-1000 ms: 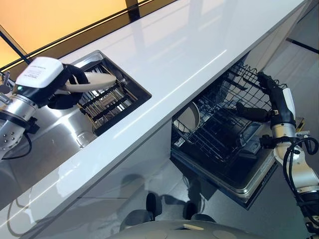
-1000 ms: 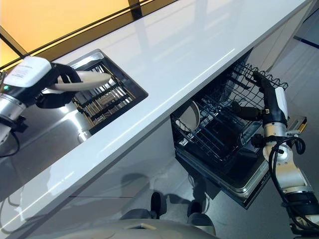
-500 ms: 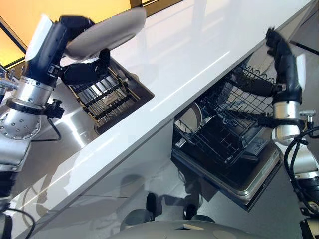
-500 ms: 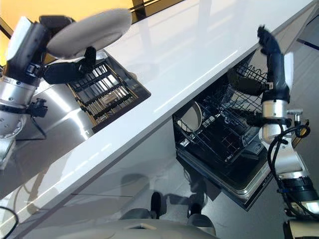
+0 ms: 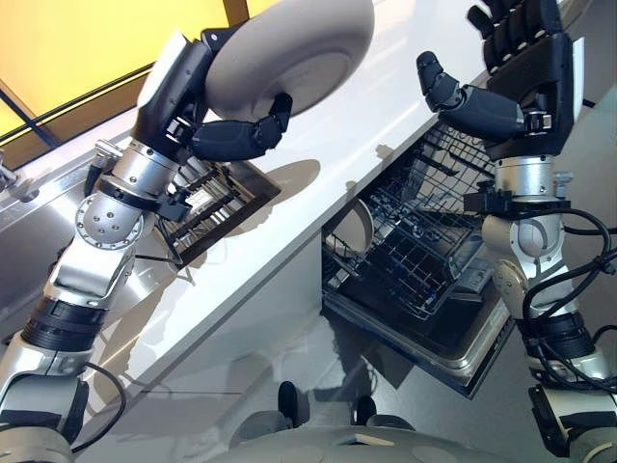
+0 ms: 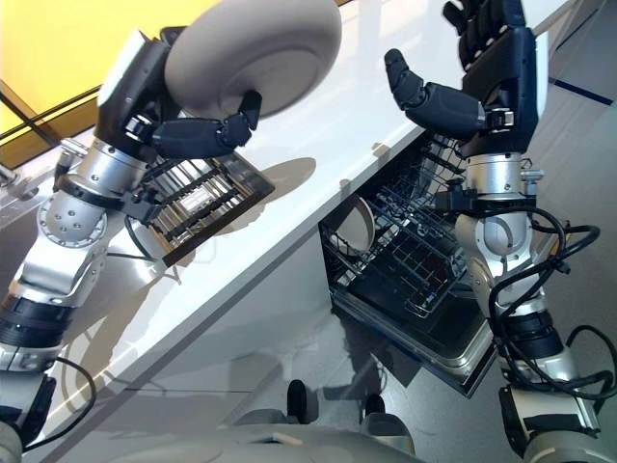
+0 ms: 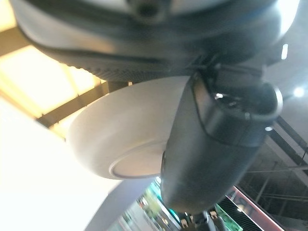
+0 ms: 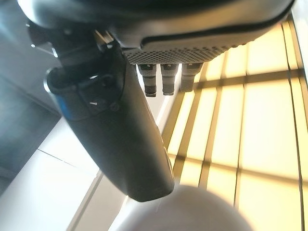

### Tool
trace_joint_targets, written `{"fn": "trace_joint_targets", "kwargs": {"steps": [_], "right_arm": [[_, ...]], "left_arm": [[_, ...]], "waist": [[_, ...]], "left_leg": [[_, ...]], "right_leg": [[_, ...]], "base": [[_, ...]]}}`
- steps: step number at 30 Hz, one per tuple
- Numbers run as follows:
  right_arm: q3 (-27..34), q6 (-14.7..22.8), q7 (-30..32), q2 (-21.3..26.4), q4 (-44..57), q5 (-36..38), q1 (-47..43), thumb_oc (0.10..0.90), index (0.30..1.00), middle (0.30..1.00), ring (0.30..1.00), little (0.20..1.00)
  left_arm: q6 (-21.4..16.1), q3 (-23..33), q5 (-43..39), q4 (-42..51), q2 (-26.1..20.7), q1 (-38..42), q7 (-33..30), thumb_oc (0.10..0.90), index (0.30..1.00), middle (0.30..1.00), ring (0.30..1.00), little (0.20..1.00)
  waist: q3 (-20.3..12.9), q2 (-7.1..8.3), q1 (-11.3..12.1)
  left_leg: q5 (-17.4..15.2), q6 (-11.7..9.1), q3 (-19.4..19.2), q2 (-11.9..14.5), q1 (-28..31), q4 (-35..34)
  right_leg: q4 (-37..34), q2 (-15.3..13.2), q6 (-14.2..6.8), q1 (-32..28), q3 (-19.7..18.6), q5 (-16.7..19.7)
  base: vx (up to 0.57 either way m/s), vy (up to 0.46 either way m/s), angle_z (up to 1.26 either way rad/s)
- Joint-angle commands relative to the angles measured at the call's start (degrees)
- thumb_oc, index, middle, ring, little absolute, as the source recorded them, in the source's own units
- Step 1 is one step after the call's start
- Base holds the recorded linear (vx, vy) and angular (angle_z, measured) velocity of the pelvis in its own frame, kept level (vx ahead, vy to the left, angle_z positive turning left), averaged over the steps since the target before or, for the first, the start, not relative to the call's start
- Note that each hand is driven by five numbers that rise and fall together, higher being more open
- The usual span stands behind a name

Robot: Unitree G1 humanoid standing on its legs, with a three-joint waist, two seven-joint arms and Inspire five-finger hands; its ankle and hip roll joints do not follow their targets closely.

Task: Pick up plates and place into dishwasher.

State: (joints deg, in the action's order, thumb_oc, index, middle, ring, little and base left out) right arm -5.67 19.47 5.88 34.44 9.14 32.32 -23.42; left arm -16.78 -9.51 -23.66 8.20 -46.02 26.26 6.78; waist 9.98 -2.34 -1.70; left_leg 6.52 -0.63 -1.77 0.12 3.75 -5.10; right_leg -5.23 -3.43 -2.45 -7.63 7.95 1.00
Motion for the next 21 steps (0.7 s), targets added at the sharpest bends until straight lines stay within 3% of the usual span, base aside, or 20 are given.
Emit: {"fn": "trace_joint_targets", "kwargs": {"steps": [1,5,12,19,21], "right_arm": [[-1.15,0.97,-8.31,-1.36,4.42,7.07,-8.25,0.8,0.9,0.9,0.9,0.9],[-1.78,-4.3,-16.05,-2.41,1.42,13.16,-7.6,0.8,0.9,0.9,0.9,0.9],[-1.2,-7.76,-20.94,-0.85,-2.32,14.61,-6.06,0.8,0.9,0.9,0.9,0.9],[-2.55,-12.2,-26.23,-2.71,-4.63,19.69,-7.66,0.8,0.9,0.9,0.9,0.9],[-3.01,-12.01,-26.15,-3.23,-5.45,20.42,-8.13,0.8,0.9,0.9,0.9,0.9]], "left_arm": [[-3.59,-0.61,-4.65,-3.02,1.13,11.25,0.88,0.1,0.3,0.3,0.3,0.2],[-2.85,-2.16,-1.95,-5.41,1.4,12.28,3.39,0.1,0.3,0.3,0.3,0.2],[-3.26,-3.52,-1.07,-10.14,-0.23,12.75,4.72,0.1,0.3,0.3,0.3,0.2],[-3.66,-5.76,-2.31,-14.86,1.81,14.8,6.15,0.1,0.3,0.3,0.3,0.2],[-3.75,-6.28,-2.73,-16.03,2.26,15.03,6.67,0.1,0.3,0.3,0.3,0.2]], "waist": [[-7.05,2.33,-0.24],[-7.43,2.57,-0.59],[-7.84,2.71,-1.21],[-7.78,2.71,-1.54],[-7.78,2.7,-1.49]], "left_leg": [[-6.79,-0.3,-0.95,-2.51,3.65,0.1],[-6.81,-0.32,-1.3,-2.39,3.66,0.1],[-6.7,-0.33,-1.73,-2.15,3.56,0.1],[-6.72,-0.11,-1.58,-2.2,3.58,0.1],[-6.69,-0.12,-1.49,-2.2,3.6,0.1]], "right_leg": [[0.23,0.51,-3.04,0.63,0.08,2.2],[0.23,0.52,-3.02,0.7,-0.19,2.26],[0.23,0.58,-3.01,0.86,-0.48,2.42],[0.23,0.72,-2.72,0.85,-0.82,2.42],[0.23,0.73,-2.68,0.81,-0.78,2.44]], "base": [[0.0,0.002,-0.08],[0.0,0.0,-0.14],[0.0,0.0,0.0],[0.0,-0.001,-0.01],[0.0,0.0,0.0]]}}
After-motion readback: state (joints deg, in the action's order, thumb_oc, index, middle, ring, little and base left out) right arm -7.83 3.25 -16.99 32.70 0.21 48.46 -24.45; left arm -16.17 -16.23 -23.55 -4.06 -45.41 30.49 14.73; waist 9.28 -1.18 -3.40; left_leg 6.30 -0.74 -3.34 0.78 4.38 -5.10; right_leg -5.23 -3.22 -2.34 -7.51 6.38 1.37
